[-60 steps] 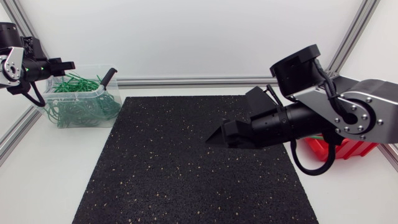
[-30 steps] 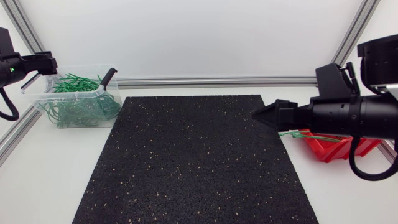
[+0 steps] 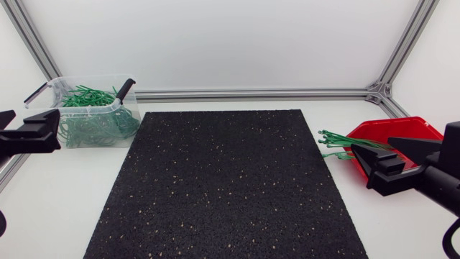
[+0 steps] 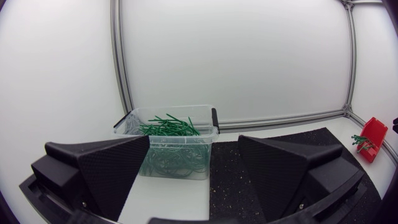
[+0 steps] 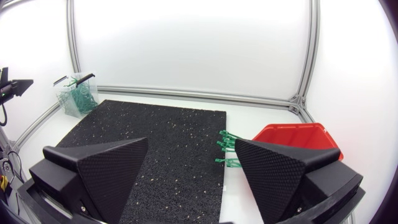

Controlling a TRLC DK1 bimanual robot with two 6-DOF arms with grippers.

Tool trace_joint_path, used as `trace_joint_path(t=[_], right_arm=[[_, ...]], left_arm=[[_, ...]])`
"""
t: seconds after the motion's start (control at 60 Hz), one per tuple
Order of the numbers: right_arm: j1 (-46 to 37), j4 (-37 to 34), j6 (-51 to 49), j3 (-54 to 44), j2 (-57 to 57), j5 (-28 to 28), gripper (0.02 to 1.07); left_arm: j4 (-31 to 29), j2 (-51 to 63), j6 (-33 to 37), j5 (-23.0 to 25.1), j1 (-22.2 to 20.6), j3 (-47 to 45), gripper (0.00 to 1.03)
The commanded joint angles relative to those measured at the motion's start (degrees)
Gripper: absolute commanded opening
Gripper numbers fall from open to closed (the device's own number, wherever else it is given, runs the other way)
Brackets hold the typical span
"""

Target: Take a green cable tie from the red box, thread the tail through the head to close it, then place it in the transparent bin on the left.

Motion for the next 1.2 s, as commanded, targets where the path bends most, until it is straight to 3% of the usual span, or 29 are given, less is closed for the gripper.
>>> trace_joint_path(t=[0.0,0.85,1.183], right_arm=[[-1.1,1.7,-1.2,-3.5,-2.1,0.5,1.04],[-10.2,23.9,-0.8,-27.9,-21.6,1.6,1.04],[-10.2,23.9,-0.8,-27.9,-21.6,1.7,1.04]], left_arm=[[-1.1,-5.2,0.6,-0.5,-1.1,-3.3,0.99],[7.6,-24.7,-3.6,2.5,-3.2,-27.7,0.99],[8.8,-27.4,-4.1,3.0,-3.4,-31.1,0.99]])
